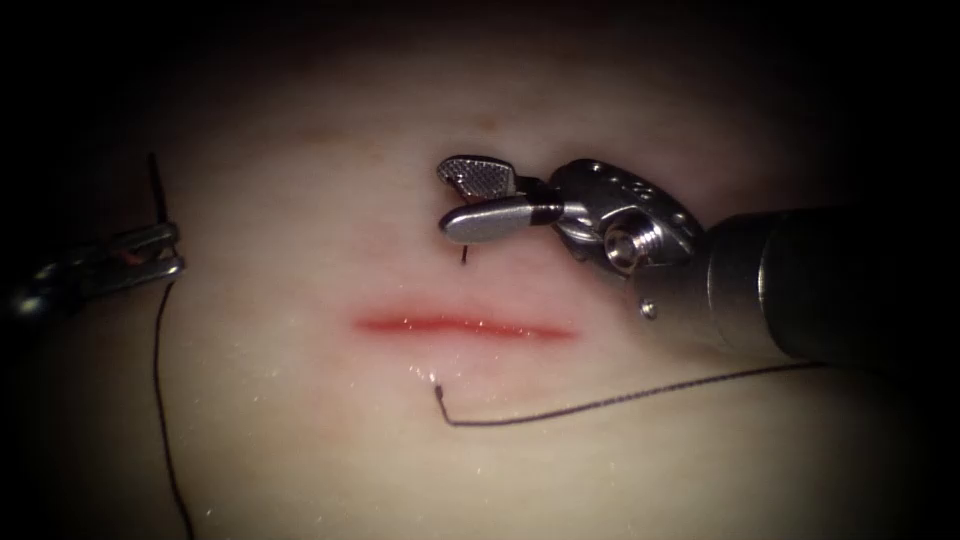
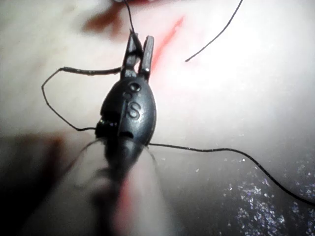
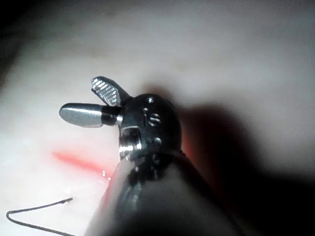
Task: Wound Closure
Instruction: Pick up suture with left needle driver
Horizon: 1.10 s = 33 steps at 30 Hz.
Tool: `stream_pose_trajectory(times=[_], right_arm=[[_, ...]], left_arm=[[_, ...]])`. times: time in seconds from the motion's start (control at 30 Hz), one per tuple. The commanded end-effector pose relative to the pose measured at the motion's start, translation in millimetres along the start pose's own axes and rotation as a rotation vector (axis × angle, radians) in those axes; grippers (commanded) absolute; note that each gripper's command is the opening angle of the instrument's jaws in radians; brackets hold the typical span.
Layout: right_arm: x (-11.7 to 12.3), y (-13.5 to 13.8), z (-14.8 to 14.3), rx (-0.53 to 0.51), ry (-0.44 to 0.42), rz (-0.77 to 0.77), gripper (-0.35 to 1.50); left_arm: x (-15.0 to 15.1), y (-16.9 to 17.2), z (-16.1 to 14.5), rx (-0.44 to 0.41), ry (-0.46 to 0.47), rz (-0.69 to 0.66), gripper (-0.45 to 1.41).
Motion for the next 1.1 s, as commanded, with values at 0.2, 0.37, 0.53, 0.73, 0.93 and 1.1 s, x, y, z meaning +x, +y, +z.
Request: stream_pose_trajectory(times=[0.2,0.37,0.53,0.73,0.93,1.1], right_arm=[[1.3,-1.4,-2.2,0.031,0.003,-0.057,1.46],[4.8,-4.8,-7.6,0.029,0.025,-0.100,1.43],[6.9,-6.3,-9.5,0.026,0.027,-0.249,1.31],[8.0,-7.3,-10.4,0.024,0.063,-0.501,1.31],[8.6,-7.8,-11.6,0.025,0.097,-0.617,0.51],[10.8,-7.7,-12.5,-0.033,0.044,-0.707,1.35]], left_arm=[[-4.4,-3.0,2.6,0.045,-0.085,0.032,-0.45],[-10.9,-5.8,5.6,0.076,-0.189,0.089,-0.45],[-13.7,-7.2,8.4,0.090,-0.232,0.100,-0.45],[-16.1,-9.0,12.3,0.101,-0.299,0.118,-0.45],[-16.8,-10.2,14.4,0.104,-0.271,-0.044,0.84],[-14.4,-9.7,13.4,0.166,-0.304,-0.105,1.38]])
